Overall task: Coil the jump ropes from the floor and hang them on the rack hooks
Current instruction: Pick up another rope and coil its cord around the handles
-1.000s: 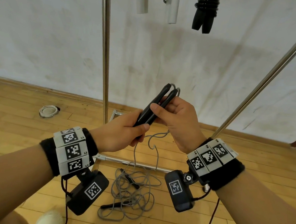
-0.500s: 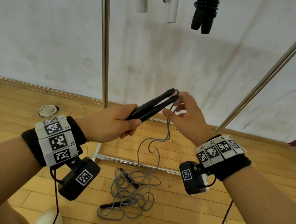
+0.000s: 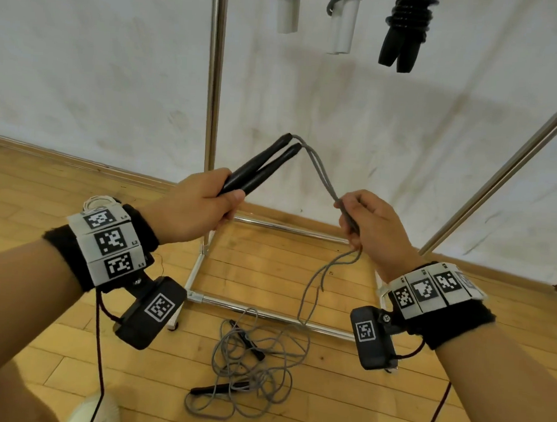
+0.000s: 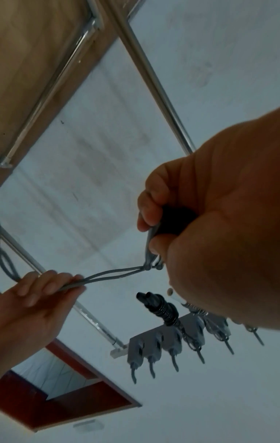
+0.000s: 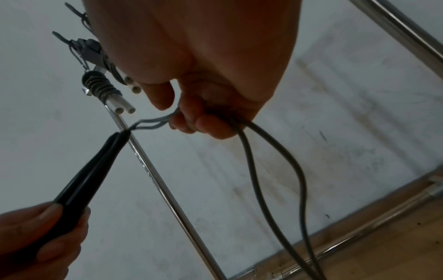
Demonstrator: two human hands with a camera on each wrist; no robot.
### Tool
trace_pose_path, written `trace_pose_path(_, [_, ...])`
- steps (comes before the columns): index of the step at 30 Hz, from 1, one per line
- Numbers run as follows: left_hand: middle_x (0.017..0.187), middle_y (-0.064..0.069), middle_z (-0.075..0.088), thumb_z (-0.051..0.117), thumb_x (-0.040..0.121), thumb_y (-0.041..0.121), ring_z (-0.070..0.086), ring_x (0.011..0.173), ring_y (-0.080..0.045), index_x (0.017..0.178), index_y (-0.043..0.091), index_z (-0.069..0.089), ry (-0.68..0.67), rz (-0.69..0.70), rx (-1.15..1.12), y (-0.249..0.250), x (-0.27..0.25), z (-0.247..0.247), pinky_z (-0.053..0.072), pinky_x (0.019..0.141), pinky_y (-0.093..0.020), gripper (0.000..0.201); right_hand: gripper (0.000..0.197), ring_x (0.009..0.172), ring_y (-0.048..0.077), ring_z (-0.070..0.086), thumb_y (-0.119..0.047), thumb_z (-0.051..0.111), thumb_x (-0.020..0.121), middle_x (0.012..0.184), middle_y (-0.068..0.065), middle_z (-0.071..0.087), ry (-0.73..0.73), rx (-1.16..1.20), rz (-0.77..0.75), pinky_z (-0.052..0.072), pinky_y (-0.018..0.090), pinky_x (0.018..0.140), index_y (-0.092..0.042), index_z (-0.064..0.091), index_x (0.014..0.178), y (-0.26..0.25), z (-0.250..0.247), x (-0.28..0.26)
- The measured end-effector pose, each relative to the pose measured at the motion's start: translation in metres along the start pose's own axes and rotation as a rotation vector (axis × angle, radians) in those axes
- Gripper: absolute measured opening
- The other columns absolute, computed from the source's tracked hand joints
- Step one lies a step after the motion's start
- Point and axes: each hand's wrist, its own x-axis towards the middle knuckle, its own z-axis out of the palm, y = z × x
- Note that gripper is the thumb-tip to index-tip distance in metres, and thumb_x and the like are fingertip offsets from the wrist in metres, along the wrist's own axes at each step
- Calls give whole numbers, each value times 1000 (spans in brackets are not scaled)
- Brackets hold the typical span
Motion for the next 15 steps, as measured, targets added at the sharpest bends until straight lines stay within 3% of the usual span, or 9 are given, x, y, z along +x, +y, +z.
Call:
trace_pose_path(3, [58,6,57,47,102,27,51,45,0,86,16,55,25,-39,61,-6,3,-2,39,48,-17,21,19,54,18,41,-20,56,99,60,2,54,13,8,0,34,29,47,-14,68,86,-1,-4,1])
trace_pose_path(8, [71,2,62,46,102,30,54,57,-12,92,18,54,12,-77,20,-6,4,11,46,52,-25,17,11,45,11,44,-12,65,93,64,8,65,-106,110,-97,38,21,46,-11,71,84,-9,12,-10])
trace_pose_path(12, [69,6,61,46,102,32,52,53,-6,88,24,51,-33,-80,-23,0,5,21,45,49,-21,17,12,50,11,54,-7,69,89,68,5,70,-149,103,-198,46,19,51,-16,75,85,-18,30,-18])
trace_pose_path(15, [72,4,63,46,102,31,53,57,-10,92,21,52,-92,-60,-99,6,3,31,47,56,-30,15,17,56,12,62,-2,71,87,73,6,73,-146,109,-213,50,19,58,-18,75,90,-20,42,-22])
